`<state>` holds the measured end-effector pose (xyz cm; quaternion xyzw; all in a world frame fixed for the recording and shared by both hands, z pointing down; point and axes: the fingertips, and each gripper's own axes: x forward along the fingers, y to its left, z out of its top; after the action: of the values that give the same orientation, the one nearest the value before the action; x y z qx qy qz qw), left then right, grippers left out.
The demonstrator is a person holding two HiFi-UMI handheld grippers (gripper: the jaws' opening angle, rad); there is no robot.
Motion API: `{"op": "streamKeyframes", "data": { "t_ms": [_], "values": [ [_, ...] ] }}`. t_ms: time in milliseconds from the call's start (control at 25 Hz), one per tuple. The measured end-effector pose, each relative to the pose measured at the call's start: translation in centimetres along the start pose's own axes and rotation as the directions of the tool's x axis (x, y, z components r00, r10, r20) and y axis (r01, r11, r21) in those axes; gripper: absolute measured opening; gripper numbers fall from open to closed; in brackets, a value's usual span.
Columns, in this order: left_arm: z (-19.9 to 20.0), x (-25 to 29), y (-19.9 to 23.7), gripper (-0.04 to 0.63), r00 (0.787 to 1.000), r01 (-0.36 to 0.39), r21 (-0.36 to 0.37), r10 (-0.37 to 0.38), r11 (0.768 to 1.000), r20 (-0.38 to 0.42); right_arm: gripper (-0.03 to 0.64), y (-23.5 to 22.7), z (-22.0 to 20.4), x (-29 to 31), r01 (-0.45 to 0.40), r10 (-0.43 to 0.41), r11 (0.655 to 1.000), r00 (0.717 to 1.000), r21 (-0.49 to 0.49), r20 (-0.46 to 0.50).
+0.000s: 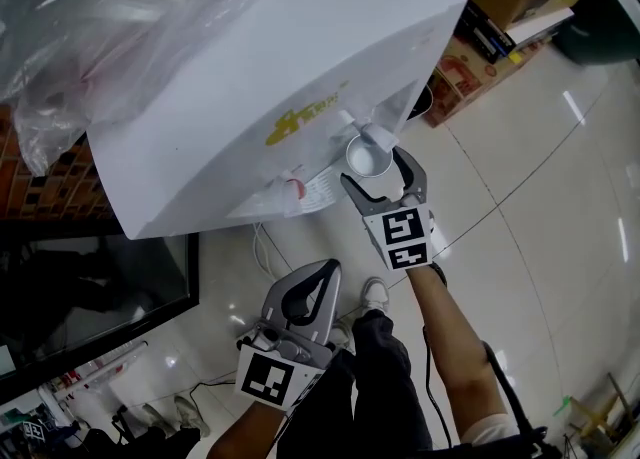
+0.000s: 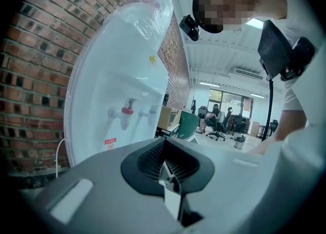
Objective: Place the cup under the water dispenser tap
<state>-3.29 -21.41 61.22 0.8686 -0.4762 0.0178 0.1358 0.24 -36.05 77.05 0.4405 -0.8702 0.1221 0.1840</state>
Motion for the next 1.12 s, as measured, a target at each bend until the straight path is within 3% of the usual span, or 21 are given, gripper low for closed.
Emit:
{"op": "streamKeyframes", "data": {
  "t_ms": [240, 480, 640, 920, 1120],
  "values": [
    [1.3, -0.5, -1.4, -0.008, 1.000, 0.012, -0.006, -0.012, 1.000, -0.018, 0.408, 0.1, 0.2, -3.8, 0.041, -0.041, 0.999, 0.999, -0.013, -0.032],
    [5.7, -2.4, -3.4, -0.008, 1.000, 0.023, 0.000, -0.023, 1.000, 0.005, 0.399, 3.4, 4.2, -9.6, 0.026, -0.027, 0.999, 0.999, -0.026, -0.024],
    [8.8, -5.1, -4.0, -0.008, 1.000, 0.012, 0.006, -0.012, 1.000, 0.020, 0.312, 6.7, 8.5, -13.7, 0.001, -0.001, 1.000, 1.000, -0.028, 0.015],
    [14.5, -10.1, -4.8, -0.008, 0.999, -0.016, 0.018, 0.015, 1.000, 0.039, 0.200, 12.5, 17.0, -21.2, -0.022, 0.031, 0.993, 0.996, -0.113, 0.083],
    [19.1, -12.4, -5.7, -0.008, 0.995, -0.013, 0.028, 0.010, 1.000, 0.100, 0.120, 15.5, 23.1, -25.8, -0.015, 0.040, 0.986, 0.987, -0.164, 0.153]
  ]
}}
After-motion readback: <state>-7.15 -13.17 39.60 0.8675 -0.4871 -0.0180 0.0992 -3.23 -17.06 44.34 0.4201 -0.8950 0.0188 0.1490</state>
